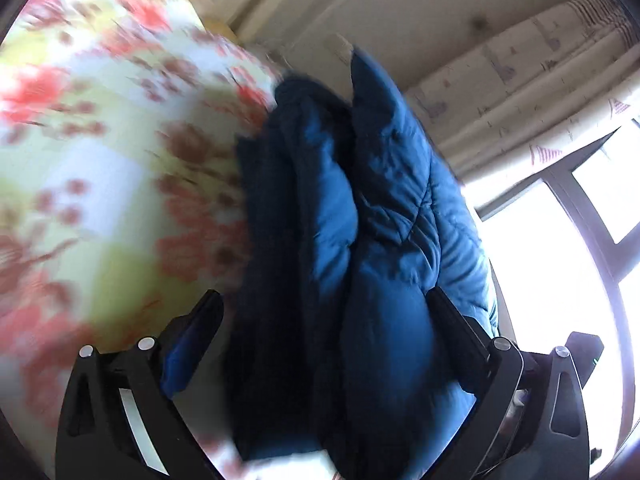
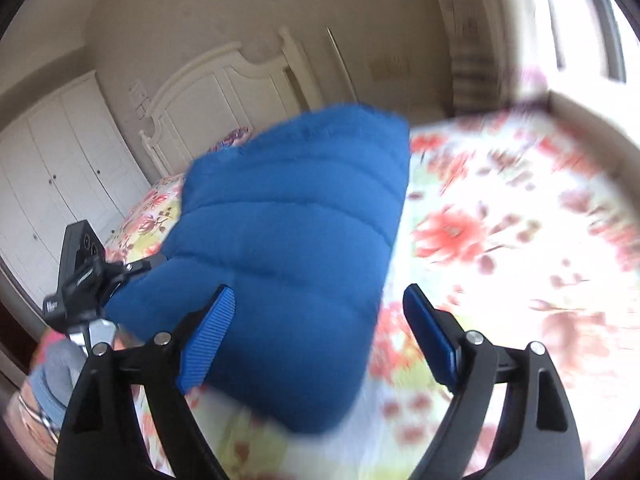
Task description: Fold large clothes
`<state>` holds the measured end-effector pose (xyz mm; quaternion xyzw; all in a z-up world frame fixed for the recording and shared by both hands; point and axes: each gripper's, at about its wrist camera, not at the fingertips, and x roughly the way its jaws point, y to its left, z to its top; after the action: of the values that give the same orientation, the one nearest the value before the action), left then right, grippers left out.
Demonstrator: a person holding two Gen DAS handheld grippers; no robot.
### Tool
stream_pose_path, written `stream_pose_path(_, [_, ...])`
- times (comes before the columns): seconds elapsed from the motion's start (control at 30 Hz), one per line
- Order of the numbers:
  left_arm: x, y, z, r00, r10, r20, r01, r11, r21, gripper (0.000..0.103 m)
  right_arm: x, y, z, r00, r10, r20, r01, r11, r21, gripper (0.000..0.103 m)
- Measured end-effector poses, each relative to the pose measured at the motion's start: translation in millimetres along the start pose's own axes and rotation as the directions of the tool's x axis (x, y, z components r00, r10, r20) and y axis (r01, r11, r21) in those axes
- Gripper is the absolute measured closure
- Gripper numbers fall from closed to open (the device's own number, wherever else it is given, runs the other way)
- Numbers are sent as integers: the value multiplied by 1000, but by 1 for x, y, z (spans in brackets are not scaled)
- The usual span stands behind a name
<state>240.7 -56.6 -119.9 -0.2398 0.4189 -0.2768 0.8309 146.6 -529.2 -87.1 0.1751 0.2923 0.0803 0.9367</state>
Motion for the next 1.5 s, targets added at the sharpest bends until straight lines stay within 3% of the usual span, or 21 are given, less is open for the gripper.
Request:
stream_pose_path(0.03, [-18, -7, -6, 998, 40, 57, -43, 998, 43, 5, -17, 2, -5, 1000, -5, 22, 5, 1000, -18, 11])
stream_pose_path(0.1, [-59, -29, -23, 969, 138, 202, -172, 972, 159, 5, -52, 13, -18, 997, -34, 75, 40, 996, -76, 7])
stream_pose_path(0.17, [-99, -59, -41, 924, 204, 325, -296, 917, 266, 5, -79, 23, -28, 989, -73, 130, 90, 988, -127, 4])
stream_pose_path(0.23, [-130, -77, -58, 890, 229, 395, -368, 873, 322, 5, -106, 38, -37, 978, -101, 182, 132, 978, -164, 2])
stream_pose_path(0.27, [-149, -95, -70, 857, 248, 451, -423, 839, 343, 4, -121, 46, -42, 969, -120, 216, 159, 971, -177, 2])
stream_pose_path(0.33, [-170, -115, -86, 807, 269, 525, -492, 798, 348, 4, -142, 52, -50, 952, -144, 271, 193, 967, -166, 2])
stream_pose_path(0.4, [-184, -130, -108, 742, 296, 602, -566, 758, 324, 4, -157, 67, -61, 934, -172, 314, 222, 966, -134, 2])
stream_pose_path(0.43, [-187, -136, -119, 721, 300, 625, -585, 747, 316, 4, -162, 73, -65, 927, -194, 321, 246, 961, -128, 2])
stream_pose_path(0.47, [-189, -139, -126, 719, 297, 628, -585, 746, 317, 4, -163, 81, -71, 920, -216, 327, 271, 953, -132, 2])
stream_pose_path(0.53, [-187, -138, -142, 737, 292, 610, -567, 758, 322, 4, -163, 101, -82, 913, -240, 330, 307, 937, -167, 2])
stream_pose_path(0.67, [-182, -132, -156, 732, 339, 591, -587, 755, 293, 4, -153, 123, -104, 886, -305, 350, 386, 903, -189, 2])
stream_pose_path(0.83, [-172, -130, -167, 731, 344, 590, -601, 733, 318, 4, -145, 135, -105, 867, -308, 391, 398, 901, -174, 2])
stream_pose_path(0.97, [-169, -128, -169, 739, 347, 578, -597, 735, 321, 4, -143, 139, -107, 869, -300, 393, 396, 898, -192, 2])
stream_pose_path(1.5, [-164, -123, -170, 741, 359, 567, -601, 732, 323, 4, -142, 140, -107, 874, -289, 391, 385, 902, -195, 2])
